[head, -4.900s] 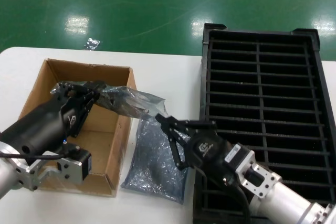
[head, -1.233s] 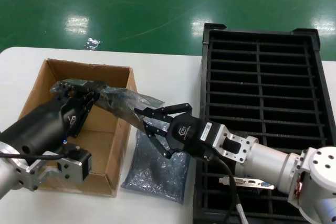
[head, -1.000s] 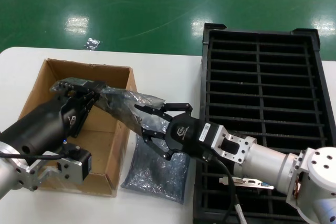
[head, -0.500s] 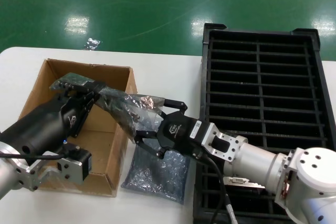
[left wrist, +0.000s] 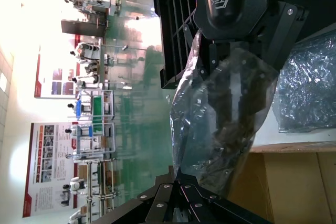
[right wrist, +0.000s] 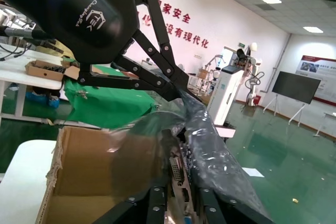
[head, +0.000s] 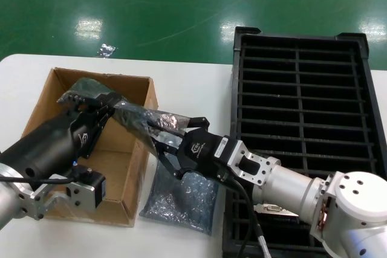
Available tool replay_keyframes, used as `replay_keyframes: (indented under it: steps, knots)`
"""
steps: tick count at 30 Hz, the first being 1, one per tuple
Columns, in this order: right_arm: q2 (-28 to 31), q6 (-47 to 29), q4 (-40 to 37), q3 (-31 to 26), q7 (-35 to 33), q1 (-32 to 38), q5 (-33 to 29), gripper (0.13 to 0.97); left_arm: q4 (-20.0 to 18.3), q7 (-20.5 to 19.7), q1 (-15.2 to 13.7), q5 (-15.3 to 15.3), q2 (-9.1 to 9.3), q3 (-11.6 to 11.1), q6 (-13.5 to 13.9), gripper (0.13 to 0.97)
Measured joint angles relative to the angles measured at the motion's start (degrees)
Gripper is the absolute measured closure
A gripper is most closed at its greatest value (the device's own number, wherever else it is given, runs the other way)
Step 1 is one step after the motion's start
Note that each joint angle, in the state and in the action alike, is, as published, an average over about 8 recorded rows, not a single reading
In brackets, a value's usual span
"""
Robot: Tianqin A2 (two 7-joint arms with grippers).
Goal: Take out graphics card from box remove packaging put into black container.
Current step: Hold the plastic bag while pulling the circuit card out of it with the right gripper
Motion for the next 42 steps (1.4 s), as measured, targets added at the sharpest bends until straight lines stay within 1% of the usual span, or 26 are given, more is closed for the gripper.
replay_keyframes:
  steps: [6,15,28,37,42]
  knots:
    - [0.76,-0.22,1.77,-0.31,1.1,-0.78,-0.18,0.884,0.0,0.0,0.0,0.0,0.0,0.0,0.0,0.958]
    - [1.58,-0.63,3.49,-0.67,2.19,-1.51,-0.25,0.932,0.0,0.0,0.0,0.0,0.0,0.0,0.0,0.958]
    - [1.27,0.34,4.03,-0.96,2.78,-2.24,-0.53,0.932,0.0,0.0,0.0,0.0,0.0,0.0,0.0,0.958]
    - [0.76,1.55,4.94,-1.37,3.79,-3.3,-0.85,0.908,0.0,0.0,0.0,0.0,0.0,0.0,0.0,0.958]
    - [0.02,2.26,4.64,-1.07,3.93,-3.21,-0.58,0.858,0.0,0.0,0.0,0.0,0.0,0.0,0.0,0.958]
